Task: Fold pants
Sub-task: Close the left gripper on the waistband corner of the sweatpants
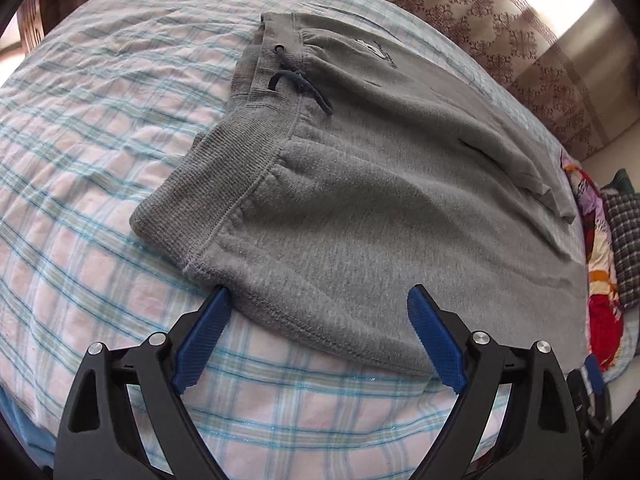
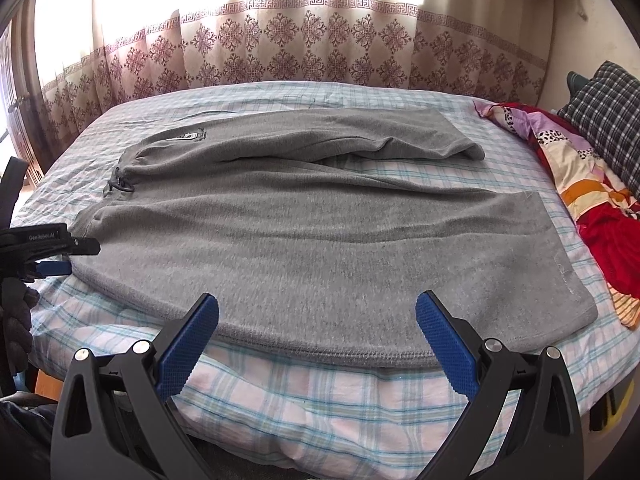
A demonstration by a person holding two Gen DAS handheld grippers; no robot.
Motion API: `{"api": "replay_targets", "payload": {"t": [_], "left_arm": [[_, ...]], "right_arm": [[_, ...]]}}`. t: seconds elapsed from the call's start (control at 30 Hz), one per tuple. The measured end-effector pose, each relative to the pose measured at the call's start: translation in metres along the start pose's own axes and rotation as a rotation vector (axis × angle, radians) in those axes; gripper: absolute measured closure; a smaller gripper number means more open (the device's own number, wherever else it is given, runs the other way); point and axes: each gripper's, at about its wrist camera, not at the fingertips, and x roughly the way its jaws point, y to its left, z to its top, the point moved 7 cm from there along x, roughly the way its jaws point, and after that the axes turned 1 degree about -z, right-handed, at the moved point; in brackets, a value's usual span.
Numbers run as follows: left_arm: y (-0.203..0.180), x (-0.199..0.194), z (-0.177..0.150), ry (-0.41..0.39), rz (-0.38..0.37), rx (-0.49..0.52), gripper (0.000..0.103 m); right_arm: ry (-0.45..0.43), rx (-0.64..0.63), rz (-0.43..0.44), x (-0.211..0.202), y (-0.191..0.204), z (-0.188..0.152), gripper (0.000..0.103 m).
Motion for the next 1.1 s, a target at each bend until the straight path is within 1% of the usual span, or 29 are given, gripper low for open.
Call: {"api": "replay_targets", "payload": {"t": [0.1, 0.2, 0.23, 0.27, 0.3, 0.37, 0.4, 0.43, 0.47, 0.5, 0.57, 0.63, 0.7, 0.87, 0.97, 1.0, 1.03, 1.07, 1.1], "left_arm": [[0.001, 0.005, 0.006, -0.002, -0.03, -0.044, 0.012], [0.002, 0.008, 0.009, -0.003, -0.043, -0.067, 0.013], [0.002, 0.008, 0.009, -0.003, -0.04, -0.068, 0.017], [0.003, 0.008, 0.009, -0.004, -0.035, -0.071, 0.022], [0.005, 0.008, 0.011, -0.006, -0.032, -0.076, 0.025], [0.009, 0.006, 0.011, -0.008, -0.03, -0.087, 0.04], [0.01, 0.006, 0.011, -0.007, -0.027, -0.09, 0.044], [0.011, 0.006, 0.011, -0.003, -0.02, -0.094, 0.053], [0.014, 0.005, 0.01, -0.001, -0.013, -0.099, 0.065], [0.017, 0.004, 0.011, 0.004, -0.005, -0.108, 0.07], [0.024, -0.001, 0.007, 0.013, -0.024, -0.126, 0.087], [0.026, -0.007, 0.004, 0.025, -0.034, -0.135, 0.094], [0.024, -0.013, 0.001, 0.019, -0.026, -0.124, 0.096], [0.023, -0.03, -0.007, 0.003, -0.034, -0.095, 0.096], [0.033, -0.032, -0.013, 0.019, -0.061, -0.141, 0.096], [0.035, -0.032, -0.014, 0.019, -0.069, -0.158, 0.095], [0.038, -0.031, -0.014, 0.02, -0.071, -0.174, 0.087], [0.039, -0.029, -0.014, 0.024, -0.065, -0.187, 0.072], [0.042, -0.028, -0.015, 0.026, -0.067, -0.199, 0.064]], "right_arm": [[0.011, 0.004, 0.003, 0.002, 0.0, -0.002, 0.005], [0.017, 0.006, 0.002, 0.004, -0.001, -0.003, 0.005], [0.017, 0.008, 0.003, 0.004, -0.002, -0.003, 0.005], [0.018, 0.008, 0.003, 0.004, -0.002, -0.003, 0.005], [0.019, 0.009, 0.004, 0.005, -0.002, -0.003, 0.005], [0.024, 0.009, 0.007, 0.006, -0.002, -0.003, 0.005], [0.027, 0.01, 0.008, 0.007, -0.002, -0.003, 0.005], [0.031, 0.011, 0.009, 0.008, -0.002, -0.004, 0.005], [0.035, 0.013, 0.008, 0.009, -0.003, -0.004, 0.005], [0.037, 0.016, 0.005, 0.01, -0.005, -0.004, 0.005], [0.04, 0.024, 0.0, 0.011, -0.007, -0.004, 0.005], [0.038, 0.028, -0.009, 0.011, -0.01, -0.004, 0.005], [0.037, 0.032, -0.015, 0.01, -0.012, -0.003, 0.005], [0.031, 0.034, -0.016, 0.009, -0.013, -0.003, 0.005], [0.029, 0.029, -0.013, 0.008, -0.012, -0.002, 0.005], [0.029, 0.028, -0.012, 0.008, -0.012, -0.003, 0.005], [0.028, 0.028, -0.013, 0.007, -0.012, -0.003, 0.005], [0.027, 0.027, -0.013, 0.007, -0.012, -0.003, 0.005], [0.026, 0.027, -0.013, 0.007, -0.012, -0.002, 0.005]]}}
